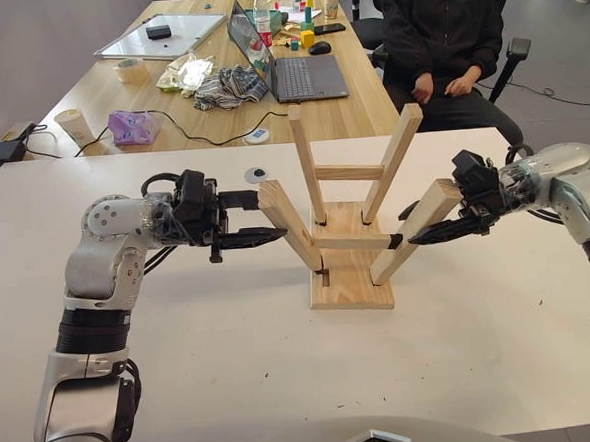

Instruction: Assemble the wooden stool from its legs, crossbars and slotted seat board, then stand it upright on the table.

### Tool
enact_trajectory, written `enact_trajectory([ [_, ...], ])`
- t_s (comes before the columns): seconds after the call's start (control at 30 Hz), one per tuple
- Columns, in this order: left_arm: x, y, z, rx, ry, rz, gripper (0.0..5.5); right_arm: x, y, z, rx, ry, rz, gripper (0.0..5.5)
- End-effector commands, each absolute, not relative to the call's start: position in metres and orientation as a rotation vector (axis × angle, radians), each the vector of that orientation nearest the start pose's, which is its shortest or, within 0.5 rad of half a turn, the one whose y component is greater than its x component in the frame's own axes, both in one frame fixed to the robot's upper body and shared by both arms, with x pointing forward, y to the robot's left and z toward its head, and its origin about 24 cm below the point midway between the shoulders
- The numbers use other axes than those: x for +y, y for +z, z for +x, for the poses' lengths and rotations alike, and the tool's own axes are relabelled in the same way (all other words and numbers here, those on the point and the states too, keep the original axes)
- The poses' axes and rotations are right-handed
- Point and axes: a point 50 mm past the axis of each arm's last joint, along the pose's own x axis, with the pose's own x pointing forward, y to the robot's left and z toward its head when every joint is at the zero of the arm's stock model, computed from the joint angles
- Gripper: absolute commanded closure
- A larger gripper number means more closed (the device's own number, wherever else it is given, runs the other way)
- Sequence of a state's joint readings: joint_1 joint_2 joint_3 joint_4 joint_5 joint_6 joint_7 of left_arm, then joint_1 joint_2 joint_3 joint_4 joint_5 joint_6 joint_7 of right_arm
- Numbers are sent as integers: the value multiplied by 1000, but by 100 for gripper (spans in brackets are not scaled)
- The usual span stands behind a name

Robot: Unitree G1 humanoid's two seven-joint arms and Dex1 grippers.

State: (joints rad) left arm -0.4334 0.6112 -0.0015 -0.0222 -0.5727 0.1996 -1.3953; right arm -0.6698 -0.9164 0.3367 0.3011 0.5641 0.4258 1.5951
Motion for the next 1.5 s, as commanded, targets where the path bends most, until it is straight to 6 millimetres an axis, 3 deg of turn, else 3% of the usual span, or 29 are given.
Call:
enact_trajectory([
  [0.03, 175, 174, 269, -189, -1510, 150, 351, -220, 122, 281, 675, 1582, -110, 315],
  [0.5, 171, 152, 258, -248, -1493, 71, 351, -219, 125, 285, 674, 1581, -122, 315],
  [1.0, 176, 151, 260, -214, -1461, 167, 351, -221, 123, 283, 678, 1581, -118, 315],
  [1.5, 174, 152, 258, -260, -1442, 27, 351, -220, 123, 284, 679, 1581, -119, 315],
])
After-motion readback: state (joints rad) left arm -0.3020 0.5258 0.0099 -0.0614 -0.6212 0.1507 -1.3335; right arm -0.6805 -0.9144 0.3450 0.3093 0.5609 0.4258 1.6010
